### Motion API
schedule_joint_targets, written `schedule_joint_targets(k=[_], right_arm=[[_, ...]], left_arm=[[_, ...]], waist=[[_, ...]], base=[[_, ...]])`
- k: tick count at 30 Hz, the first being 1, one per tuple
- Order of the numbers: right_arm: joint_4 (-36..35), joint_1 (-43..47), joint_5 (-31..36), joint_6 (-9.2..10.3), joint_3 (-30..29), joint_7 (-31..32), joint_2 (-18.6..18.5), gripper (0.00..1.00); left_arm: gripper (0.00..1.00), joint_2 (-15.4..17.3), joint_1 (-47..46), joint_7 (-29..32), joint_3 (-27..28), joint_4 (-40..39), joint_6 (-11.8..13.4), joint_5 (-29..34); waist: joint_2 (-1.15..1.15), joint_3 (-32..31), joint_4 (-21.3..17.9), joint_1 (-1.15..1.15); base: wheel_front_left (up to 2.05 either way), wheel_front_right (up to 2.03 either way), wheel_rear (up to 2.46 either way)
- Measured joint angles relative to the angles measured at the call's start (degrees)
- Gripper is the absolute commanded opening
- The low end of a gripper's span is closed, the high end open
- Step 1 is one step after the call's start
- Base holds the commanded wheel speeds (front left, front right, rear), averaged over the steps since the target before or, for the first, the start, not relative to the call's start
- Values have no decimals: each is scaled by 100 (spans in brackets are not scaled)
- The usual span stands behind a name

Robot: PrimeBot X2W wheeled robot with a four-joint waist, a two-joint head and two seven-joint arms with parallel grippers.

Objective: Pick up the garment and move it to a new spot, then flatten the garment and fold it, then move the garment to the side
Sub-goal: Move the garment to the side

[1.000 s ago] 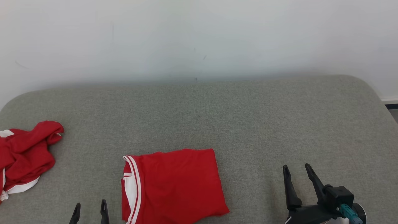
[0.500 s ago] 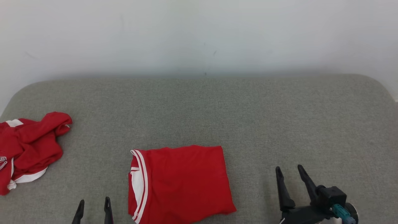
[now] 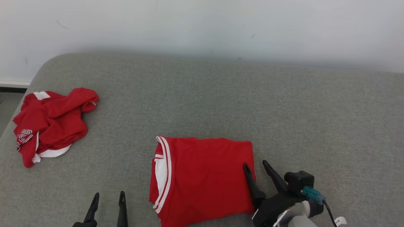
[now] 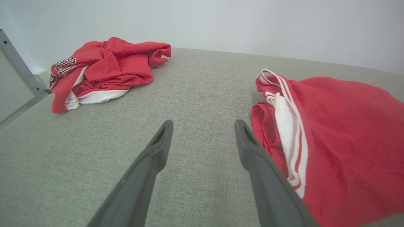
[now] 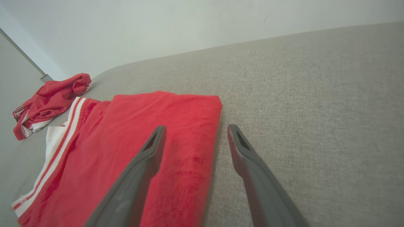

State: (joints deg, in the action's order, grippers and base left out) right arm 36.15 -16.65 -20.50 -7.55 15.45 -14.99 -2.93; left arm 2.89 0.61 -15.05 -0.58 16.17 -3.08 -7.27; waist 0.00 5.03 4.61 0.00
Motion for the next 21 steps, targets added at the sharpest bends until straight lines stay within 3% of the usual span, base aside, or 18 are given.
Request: schedule_joint_targets(k=[10,11,12,13,21], right_arm=[[1307,-655,-338,0,443,-16,3,100],[1371,-694,-357,0,469,-18,3,49],[1422,-722,-378,0,494,-20,3,13],[1468,-759,-394,0,497,-24,3,0],[1345,-810,-249,-2,78,-12,15,0]], left_arm=[[100,1,-93,0,-16,2,4,-8],[100,1,-96,0,-14,1,4,-8],[100,1,-97,0,-12,1,4,-9],[100,1,-98,0,-14,1,4,-9],[100,3,-136,0,-19,-15,-46,22]], waist=[[0,222,311,0],[0,234,312,0],[0,240,306,0],[0,245,295,0],[0,244,33,0]], base=[[0,0,0],[0,0,0],[0,0,0],[0,0,0],[0,0,0]])
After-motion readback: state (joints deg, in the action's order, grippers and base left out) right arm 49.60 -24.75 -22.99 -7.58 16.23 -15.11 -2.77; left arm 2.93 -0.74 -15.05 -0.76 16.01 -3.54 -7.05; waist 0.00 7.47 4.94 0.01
